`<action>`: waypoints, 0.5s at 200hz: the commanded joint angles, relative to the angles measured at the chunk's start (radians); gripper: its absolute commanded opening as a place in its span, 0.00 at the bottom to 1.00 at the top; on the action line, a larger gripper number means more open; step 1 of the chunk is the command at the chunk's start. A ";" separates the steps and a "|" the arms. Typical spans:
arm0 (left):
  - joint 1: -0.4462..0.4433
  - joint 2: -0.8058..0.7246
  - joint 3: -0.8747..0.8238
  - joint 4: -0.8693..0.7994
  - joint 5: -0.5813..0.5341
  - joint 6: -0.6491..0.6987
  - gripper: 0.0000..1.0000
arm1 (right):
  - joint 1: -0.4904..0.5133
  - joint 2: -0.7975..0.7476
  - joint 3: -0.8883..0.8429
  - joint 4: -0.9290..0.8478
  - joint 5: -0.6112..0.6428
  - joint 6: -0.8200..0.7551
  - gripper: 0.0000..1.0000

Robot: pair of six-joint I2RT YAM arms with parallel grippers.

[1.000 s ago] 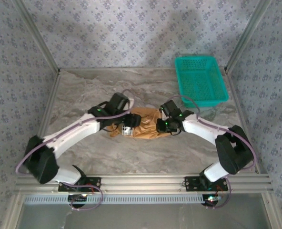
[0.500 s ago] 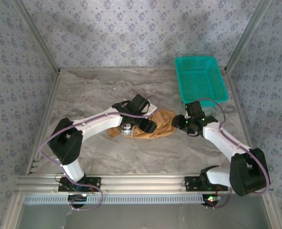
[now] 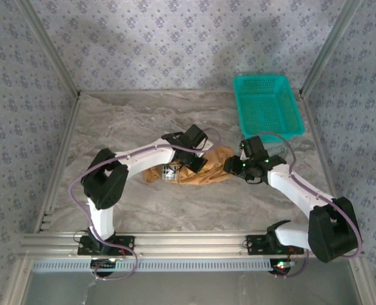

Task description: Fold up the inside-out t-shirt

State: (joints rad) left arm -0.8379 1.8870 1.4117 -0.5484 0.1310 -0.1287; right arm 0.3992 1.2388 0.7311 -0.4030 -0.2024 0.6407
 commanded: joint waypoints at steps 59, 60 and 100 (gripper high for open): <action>0.039 -0.185 -0.045 0.028 0.022 -0.086 0.00 | 0.045 0.030 0.029 0.012 0.007 0.024 0.44; 0.041 -0.188 -0.049 0.032 0.024 -0.090 0.00 | 0.047 0.030 0.028 0.017 0.004 0.025 0.44; 0.148 -0.291 -0.097 0.119 0.092 -0.228 0.00 | 0.134 0.110 0.070 0.122 -0.050 0.071 0.23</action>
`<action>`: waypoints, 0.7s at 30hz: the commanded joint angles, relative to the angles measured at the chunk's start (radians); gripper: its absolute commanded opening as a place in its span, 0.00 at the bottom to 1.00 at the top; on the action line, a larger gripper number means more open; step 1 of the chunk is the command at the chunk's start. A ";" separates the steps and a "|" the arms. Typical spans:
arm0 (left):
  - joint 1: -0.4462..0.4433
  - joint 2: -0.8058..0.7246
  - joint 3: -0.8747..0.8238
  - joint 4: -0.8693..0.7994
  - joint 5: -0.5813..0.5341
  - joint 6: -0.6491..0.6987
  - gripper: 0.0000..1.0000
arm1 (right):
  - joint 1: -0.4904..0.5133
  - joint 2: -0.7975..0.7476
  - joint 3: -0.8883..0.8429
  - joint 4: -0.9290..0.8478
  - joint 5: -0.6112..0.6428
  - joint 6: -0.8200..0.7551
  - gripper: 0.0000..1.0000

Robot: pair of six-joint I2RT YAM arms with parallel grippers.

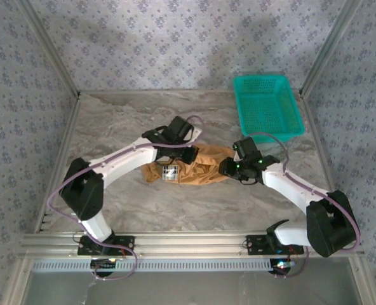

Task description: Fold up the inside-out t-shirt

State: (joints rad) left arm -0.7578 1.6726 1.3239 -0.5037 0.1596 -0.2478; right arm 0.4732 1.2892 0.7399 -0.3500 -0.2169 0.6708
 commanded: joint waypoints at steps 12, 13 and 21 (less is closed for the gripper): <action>0.096 -0.089 -0.009 0.077 0.109 -0.138 0.00 | 0.206 0.340 0.269 0.135 0.109 0.171 0.26; 0.098 -0.092 -0.012 0.078 0.111 -0.140 0.00 | 0.205 0.364 0.288 0.132 0.134 0.185 0.31; 0.116 -0.115 -0.032 0.081 0.120 -0.136 0.00 | 0.199 0.515 0.428 0.078 0.241 0.232 0.54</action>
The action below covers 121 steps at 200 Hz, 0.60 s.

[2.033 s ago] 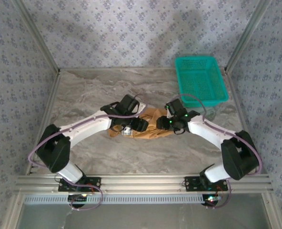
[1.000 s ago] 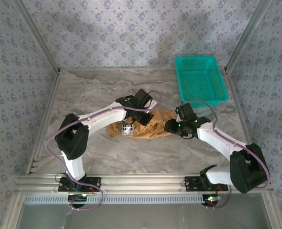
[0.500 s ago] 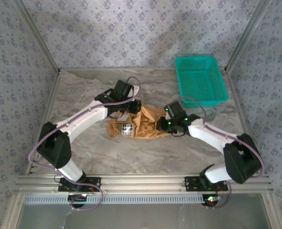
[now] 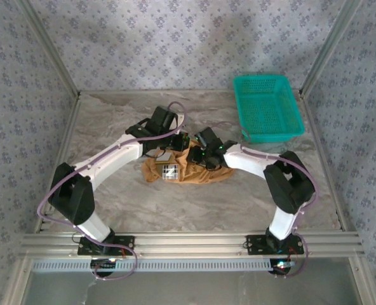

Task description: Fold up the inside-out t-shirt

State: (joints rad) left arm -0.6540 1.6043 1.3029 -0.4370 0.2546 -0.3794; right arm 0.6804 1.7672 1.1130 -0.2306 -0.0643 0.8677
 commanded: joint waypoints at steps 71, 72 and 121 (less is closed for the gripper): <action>0.212 0.004 -0.030 0.042 -0.018 -0.050 0.00 | 0.017 -0.106 0.223 -0.297 -0.012 -0.163 0.00; 0.219 0.007 -0.030 0.043 -0.017 -0.053 0.00 | 0.018 -0.113 0.223 -0.301 -0.012 -0.167 0.00; 0.384 0.153 -0.004 0.052 -0.008 -0.140 0.00 | 0.012 -0.505 0.097 -0.290 -0.091 -0.230 0.00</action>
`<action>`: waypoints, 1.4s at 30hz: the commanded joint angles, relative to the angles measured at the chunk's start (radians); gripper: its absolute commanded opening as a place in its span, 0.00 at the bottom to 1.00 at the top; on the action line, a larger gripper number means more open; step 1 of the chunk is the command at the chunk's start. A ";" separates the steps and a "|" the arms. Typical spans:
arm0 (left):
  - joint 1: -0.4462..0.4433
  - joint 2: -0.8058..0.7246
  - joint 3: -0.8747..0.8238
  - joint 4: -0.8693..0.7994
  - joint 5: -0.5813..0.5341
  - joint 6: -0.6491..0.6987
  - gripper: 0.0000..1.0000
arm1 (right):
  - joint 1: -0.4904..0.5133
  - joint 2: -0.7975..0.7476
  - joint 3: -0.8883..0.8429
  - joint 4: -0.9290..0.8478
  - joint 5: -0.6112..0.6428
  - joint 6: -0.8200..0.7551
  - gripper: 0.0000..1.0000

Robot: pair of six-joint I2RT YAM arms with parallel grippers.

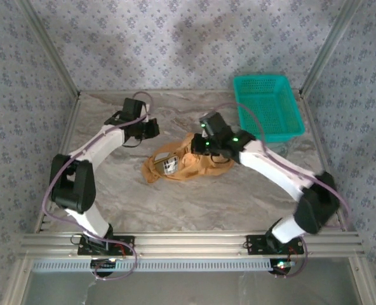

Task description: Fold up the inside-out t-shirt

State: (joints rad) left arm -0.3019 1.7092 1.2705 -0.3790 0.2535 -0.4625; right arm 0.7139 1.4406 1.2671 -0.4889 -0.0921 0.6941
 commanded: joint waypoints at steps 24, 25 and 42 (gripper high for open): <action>-0.339 -0.190 -0.176 0.180 0.123 -0.005 0.44 | -0.361 -0.135 -0.287 -0.082 -0.254 -0.047 0.66; -0.369 -0.166 -0.147 0.157 0.110 -0.006 0.44 | -0.390 -0.151 -0.307 -0.089 -0.256 -0.047 0.65; -0.601 0.399 0.482 -0.430 -0.268 0.054 0.56 | -0.500 -0.222 -0.397 -0.069 -0.300 -0.045 0.56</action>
State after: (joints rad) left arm -0.8932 2.0544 1.6768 -0.6376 0.0982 -0.4355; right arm 0.2173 1.2430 0.8768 -0.5503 -0.3672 0.6605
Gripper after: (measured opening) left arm 0.559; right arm 0.557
